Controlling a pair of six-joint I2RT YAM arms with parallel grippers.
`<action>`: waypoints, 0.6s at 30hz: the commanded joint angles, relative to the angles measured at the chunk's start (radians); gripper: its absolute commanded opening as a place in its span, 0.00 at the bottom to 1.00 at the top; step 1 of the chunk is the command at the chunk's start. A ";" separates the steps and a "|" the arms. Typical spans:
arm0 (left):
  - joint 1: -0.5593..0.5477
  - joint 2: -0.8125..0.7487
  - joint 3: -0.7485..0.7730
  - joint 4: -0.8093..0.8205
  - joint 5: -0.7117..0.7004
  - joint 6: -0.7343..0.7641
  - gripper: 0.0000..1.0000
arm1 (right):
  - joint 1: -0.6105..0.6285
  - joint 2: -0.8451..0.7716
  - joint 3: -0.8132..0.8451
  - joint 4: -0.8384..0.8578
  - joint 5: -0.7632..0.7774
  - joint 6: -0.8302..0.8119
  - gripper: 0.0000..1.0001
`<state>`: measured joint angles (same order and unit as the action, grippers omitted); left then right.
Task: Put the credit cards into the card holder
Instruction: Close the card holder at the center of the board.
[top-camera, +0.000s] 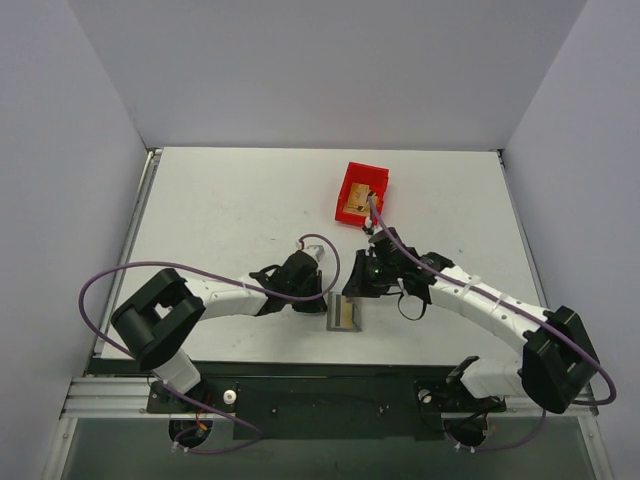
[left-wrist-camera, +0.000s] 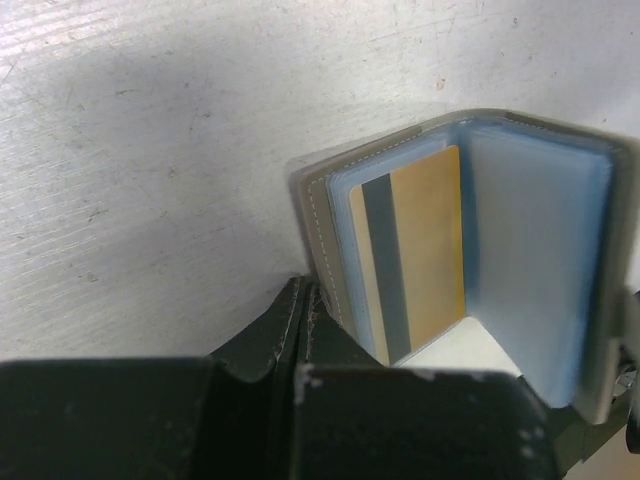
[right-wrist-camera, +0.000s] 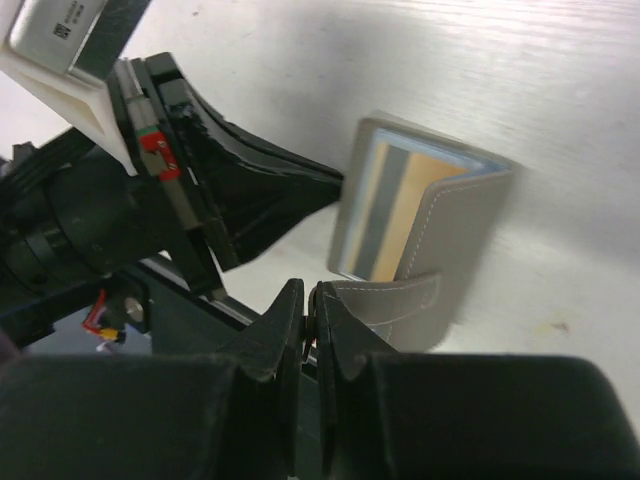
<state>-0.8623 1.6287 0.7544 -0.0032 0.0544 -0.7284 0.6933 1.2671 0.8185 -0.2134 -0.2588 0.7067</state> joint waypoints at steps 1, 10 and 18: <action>-0.004 0.057 -0.036 -0.064 0.005 -0.003 0.00 | 0.006 0.072 -0.044 0.250 -0.178 0.062 0.00; 0.002 0.033 -0.079 -0.047 -0.004 -0.034 0.00 | 0.029 0.176 -0.110 0.439 -0.200 0.132 0.00; 0.043 -0.170 -0.185 -0.139 -0.115 -0.078 0.00 | 0.044 0.267 -0.125 0.500 -0.197 0.148 0.00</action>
<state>-0.8402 1.5345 0.6361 0.0494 0.0532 -0.7971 0.7265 1.5028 0.7029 0.2180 -0.4492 0.8417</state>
